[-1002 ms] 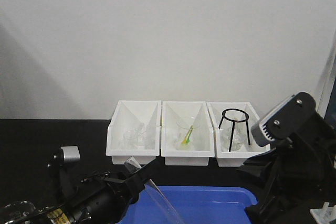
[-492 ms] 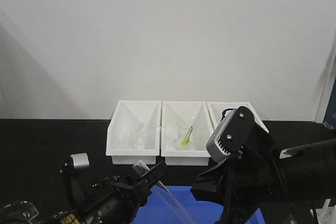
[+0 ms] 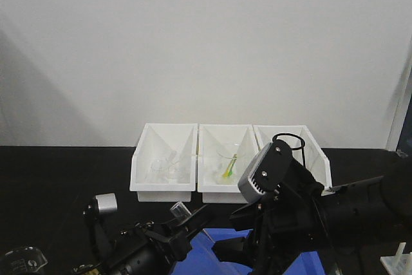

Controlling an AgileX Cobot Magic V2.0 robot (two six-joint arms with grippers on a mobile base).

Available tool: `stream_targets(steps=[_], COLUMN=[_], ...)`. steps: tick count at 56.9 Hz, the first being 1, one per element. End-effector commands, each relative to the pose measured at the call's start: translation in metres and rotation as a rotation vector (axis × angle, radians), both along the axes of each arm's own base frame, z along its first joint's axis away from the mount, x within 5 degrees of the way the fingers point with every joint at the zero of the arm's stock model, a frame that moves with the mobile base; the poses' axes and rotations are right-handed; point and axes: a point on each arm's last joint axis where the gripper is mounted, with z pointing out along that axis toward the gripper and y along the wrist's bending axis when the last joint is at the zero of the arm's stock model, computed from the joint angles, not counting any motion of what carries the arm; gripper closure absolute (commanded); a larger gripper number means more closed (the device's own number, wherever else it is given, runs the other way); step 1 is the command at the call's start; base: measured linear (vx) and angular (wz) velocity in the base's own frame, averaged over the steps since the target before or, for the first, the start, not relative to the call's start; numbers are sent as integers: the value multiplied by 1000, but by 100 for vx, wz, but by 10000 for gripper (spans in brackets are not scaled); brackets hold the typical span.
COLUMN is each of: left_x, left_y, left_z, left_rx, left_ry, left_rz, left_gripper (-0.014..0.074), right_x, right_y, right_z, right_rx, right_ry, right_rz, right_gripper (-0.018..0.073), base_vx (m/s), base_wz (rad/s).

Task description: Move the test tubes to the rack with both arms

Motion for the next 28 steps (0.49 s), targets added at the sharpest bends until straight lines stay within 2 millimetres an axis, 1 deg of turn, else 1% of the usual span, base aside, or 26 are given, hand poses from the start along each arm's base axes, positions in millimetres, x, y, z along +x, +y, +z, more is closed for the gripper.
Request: stream_targets(steps=[1,10,15,22,28], left_x=[-2,-3,-3,-2,-1], left_y=[-3,-6,-8,-13,-14], left_z=[26,24,26,33,35], left_rx=[-98,-81,-47,-37,-37], left_ry=[-120,-130,-179,-220,-225], left_rz=[-32,-51,-69,-101,-103], left_gripper=[611,611,611,611,611], right_x=[-1,0,1,1,1], right_y=[0,3,4,7,9], right_z=[23,13,9,5,5], right_rx=[65,59,65,50,52], right_ry=[-64,6,47,59,53], right_rz=[-27,3,0,16,13], right_gripper=[94,95,96,96,97], base_vx=[0,0,0,0,0], base_wz=[0,0,0,0,0])
